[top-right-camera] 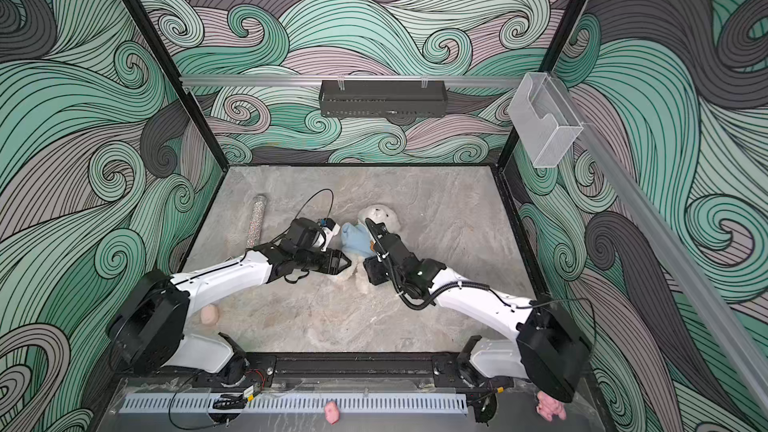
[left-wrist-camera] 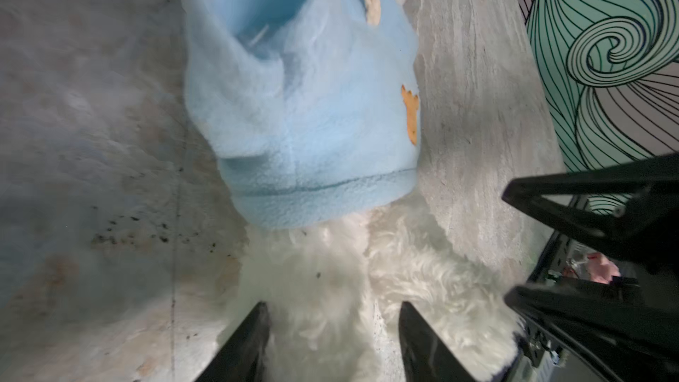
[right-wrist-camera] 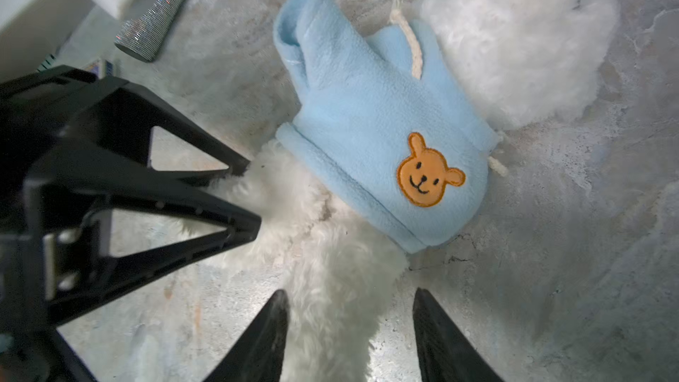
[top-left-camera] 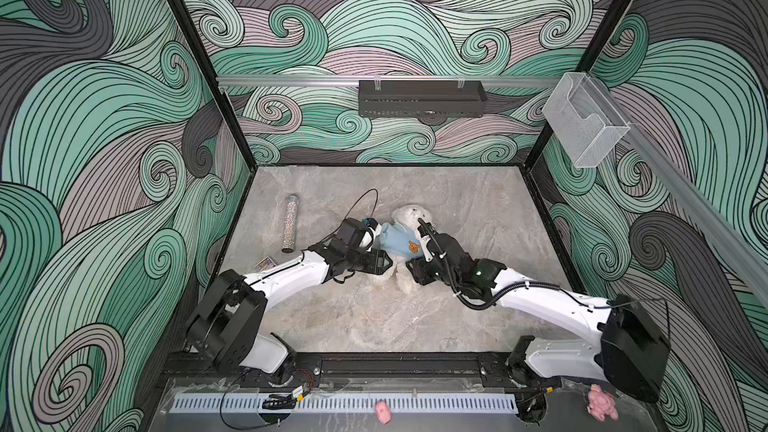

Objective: Dress the teddy bear

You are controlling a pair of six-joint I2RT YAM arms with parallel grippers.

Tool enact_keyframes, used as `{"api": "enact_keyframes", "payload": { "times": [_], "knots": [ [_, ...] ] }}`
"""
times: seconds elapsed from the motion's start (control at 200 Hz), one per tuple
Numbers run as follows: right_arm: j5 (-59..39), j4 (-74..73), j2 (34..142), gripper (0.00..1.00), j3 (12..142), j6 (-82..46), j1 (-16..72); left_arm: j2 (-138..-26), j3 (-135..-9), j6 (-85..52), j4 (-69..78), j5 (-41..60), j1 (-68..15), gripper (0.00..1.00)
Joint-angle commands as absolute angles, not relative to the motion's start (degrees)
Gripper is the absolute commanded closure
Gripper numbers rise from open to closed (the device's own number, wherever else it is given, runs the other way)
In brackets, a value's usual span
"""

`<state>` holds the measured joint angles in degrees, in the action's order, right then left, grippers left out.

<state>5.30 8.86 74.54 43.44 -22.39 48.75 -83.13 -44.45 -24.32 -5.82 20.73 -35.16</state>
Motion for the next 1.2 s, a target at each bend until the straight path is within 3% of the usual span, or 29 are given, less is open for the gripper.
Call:
{"api": "enact_keyframes", "payload": {
  "times": [0.0, 0.12, 0.3, 0.515, 0.82, 1.066, 1.121, 1.191],
  "knots": [
    [7.11, 4.6, 78.07, 0.45, 46.86, -14.17, 48.52, -82.37, -42.85, -27.38, 0.36, 30.0, -35.59, 0.44],
    [6.74, -0.04, 82.18, 0.46, 47.64, -9.88, 47.96, -78.77, -40.82, -30.62, 3.52, 32.2, -35.53, 0.44],
    [2.88, -2.02, 84.24, 0.49, 48.0, -11.49, 46.76, -73.89, -39.76, -32.61, -1.91, 19.15, -32.44, 0.38],
    [-2.55, -1.08, 83.14, 0.55, 47.55, -23.8, 47.92, -79.65, -41.47, -38.23, 0.47, 23.66, -28.42, 0.39],
    [5.89, 6.57, 87.32, 0.43, 49.17, -40.27, 51.11, -86.89, -42.03, -41.96, 9.38, 29.14, -29.79, 0.4],
    [5.71, 1.4, 91.94, 0.38, 48.06, -41.3, 50.83, -91.6, -43.49, -43.52, 12.24, 30.23, -32.45, 0.49],
    [4.58, -1.68, 92.58, 0.42, 47.2, -41.85, 50.59, -92.8, -43.73, -44.15, 13.22, 30.26, -32.85, 0.56],
    [3.53, -3.78, 93.14, 0.54, 46.17, -42.93, 50.02, -94.17, -44.24, -44.9, 14.36, 30.92, -33.11, 0.66]
  ]
}}
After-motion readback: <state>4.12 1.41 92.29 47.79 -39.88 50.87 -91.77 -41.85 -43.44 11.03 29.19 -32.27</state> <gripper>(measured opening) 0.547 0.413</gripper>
